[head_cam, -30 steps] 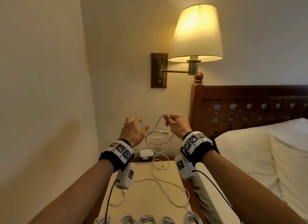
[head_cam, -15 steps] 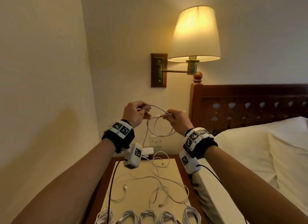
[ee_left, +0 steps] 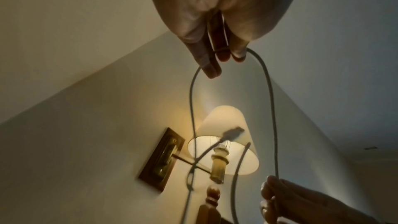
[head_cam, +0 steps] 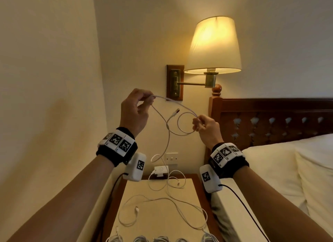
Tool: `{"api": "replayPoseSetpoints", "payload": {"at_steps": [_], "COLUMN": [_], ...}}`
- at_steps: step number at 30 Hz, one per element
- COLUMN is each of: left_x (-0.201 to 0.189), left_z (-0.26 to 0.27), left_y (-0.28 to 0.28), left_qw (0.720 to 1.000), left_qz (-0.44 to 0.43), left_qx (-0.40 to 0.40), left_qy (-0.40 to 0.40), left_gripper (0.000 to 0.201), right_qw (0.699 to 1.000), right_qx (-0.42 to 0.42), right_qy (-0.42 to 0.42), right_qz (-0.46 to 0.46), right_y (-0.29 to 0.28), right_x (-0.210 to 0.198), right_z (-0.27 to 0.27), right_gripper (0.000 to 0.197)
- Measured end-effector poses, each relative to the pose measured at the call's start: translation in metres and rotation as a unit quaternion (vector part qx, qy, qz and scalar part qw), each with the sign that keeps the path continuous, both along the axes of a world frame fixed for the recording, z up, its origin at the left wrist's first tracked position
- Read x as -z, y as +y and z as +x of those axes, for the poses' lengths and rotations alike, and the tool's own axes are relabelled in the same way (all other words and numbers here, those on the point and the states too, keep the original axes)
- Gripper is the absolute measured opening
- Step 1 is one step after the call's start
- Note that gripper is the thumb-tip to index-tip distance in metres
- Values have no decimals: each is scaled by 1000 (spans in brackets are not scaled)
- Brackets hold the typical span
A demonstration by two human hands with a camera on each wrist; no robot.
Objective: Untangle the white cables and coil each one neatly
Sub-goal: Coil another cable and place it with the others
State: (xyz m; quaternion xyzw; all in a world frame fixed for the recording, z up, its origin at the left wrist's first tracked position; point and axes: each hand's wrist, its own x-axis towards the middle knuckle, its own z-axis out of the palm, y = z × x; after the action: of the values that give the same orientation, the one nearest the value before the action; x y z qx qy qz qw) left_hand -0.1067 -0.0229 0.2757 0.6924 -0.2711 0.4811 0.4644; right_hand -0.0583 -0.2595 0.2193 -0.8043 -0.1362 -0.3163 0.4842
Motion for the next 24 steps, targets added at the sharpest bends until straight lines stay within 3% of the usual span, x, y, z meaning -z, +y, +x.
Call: {"api": "replayPoseSetpoints", "payload": {"at_steps": [5, 9, 12, 15, 18, 20, 22, 23, 24], "left_x": [-56, -81, -80, -67, -41, -11, 24, 41, 56], "left_z": [-7, -11, -23, -43, -68, -81, -91, -96, -98], "left_y": [1, 16, 30, 28, 15, 12, 13, 12, 11], "left_qw": [999, 991, 984, 971, 944, 934, 901, 883, 878], "left_qz": [0, 35, 50, -16, -85, -21, 120, 165, 173], "left_qx": [-38, -127, -144, -55, 19, -7, -58, -66, -45], "left_qy": [-24, 33, 95, 232, 318, 356, 413, 434, 444], "left_gripper": [5, 14, 18, 23, 26, 23, 11, 13, 29], "right_qw": [995, 979, 982, 982, 968, 961, 962, 963, 963], "right_qx": [-31, -110, -122, -140, -193, -210, -206, -202, -201], "right_qy": [-49, -38, -18, 16, 74, 107, 133, 146, 159], "right_qz": [86, 170, 145, 128, 140, 142, 121, 105, 85], "right_y": [12, 14, 8, 4, 1, 0, 1, 3, 7], "right_x": [-44, -84, -106, -110, -93, -72, -47, -33, -19], "right_z": [-19, -44, -62, -83, -105, -115, -123, -126, -129], "right_gripper": [23, 24, 24, 25, 27, 28, 29, 29, 29]}}
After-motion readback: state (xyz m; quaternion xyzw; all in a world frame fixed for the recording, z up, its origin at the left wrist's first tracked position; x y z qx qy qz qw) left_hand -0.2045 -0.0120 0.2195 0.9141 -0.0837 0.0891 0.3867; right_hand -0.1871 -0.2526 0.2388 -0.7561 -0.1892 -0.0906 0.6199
